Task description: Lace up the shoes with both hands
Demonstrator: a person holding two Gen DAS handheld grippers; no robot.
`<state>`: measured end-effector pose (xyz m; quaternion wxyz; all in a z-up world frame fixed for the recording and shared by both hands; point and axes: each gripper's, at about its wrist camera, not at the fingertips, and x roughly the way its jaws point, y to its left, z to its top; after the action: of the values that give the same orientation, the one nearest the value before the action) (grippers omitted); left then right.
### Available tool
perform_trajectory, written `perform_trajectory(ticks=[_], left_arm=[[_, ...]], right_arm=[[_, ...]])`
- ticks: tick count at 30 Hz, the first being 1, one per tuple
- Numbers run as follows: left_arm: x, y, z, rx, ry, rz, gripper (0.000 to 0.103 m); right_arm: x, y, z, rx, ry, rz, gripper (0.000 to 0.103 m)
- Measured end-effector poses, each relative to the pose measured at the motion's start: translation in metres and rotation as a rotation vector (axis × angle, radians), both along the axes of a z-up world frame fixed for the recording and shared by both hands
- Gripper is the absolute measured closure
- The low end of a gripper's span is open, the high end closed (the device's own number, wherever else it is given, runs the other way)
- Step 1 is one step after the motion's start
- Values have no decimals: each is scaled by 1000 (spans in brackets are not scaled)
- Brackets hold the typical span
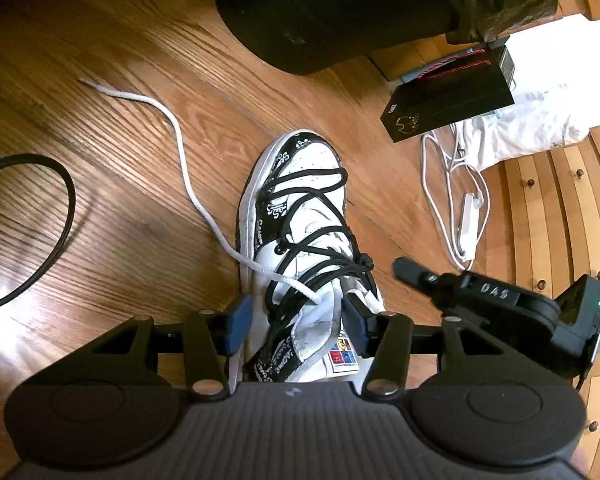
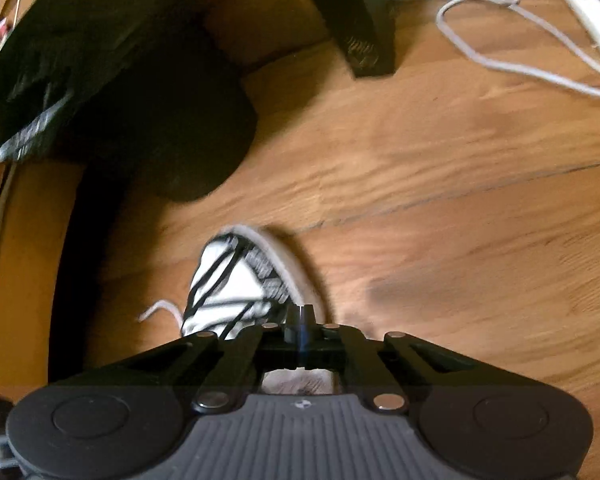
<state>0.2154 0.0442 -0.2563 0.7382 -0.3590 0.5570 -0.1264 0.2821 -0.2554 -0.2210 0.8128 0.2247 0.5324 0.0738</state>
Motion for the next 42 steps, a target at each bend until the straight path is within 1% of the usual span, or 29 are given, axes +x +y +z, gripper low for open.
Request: perform_trajectory(ticks=[1,2,4,5,6,8,13,16,18,19,20,21,25,32,35,39,42], left_arm=[[0,0,0,-1,1,1,49],[0,0,0,-2,2,1,50],[0,0,0,-2,2,1,50],[0,0,0,-2,2,1,50],[0,0,0,-3,3,2,50],[1,1,0,-5,4,3,49],[0,1,-1,-9,6,6,50],[0,1,-1,-9,5,6,49],[0,1,-2,-14,7,10,50],[0,1,-3,-15,8,11,50],[0,1,-3,-16,9,12,50],[0,1,-3,-16,9,13,49],[-1,1,-4,-23,14,19,49],[-1,2,-4,-17,12,16,47],[-2,2,-4,-19,11,17,47],[-1,3,-4,-24,14,21,47],[-1,3,-4,-22,13,20,47]], right_arm=[[1,-6,1,11,0,-23,103],[1,-11,1,44,8,-41,103],[3,-15,-2,131,57,-46,101],[3,-13,-5,164,90,-45,96],[3,-9,-7,172,115,-40,94],[2,2,-11,153,144,-8,91],[4,12,-20,176,185,-6,89],[3,18,-22,138,197,10,86],[1,20,-24,121,191,22,86],[0,21,-24,116,183,27,88],[-2,21,-24,111,174,31,97],[-3,21,-23,104,166,34,99],[-4,18,-17,76,137,35,99],[-1,1,-4,20,77,-5,99],[-1,-3,1,-20,53,-8,99],[-3,-7,4,-37,36,-19,99],[-4,-12,2,-6,41,-43,99]])
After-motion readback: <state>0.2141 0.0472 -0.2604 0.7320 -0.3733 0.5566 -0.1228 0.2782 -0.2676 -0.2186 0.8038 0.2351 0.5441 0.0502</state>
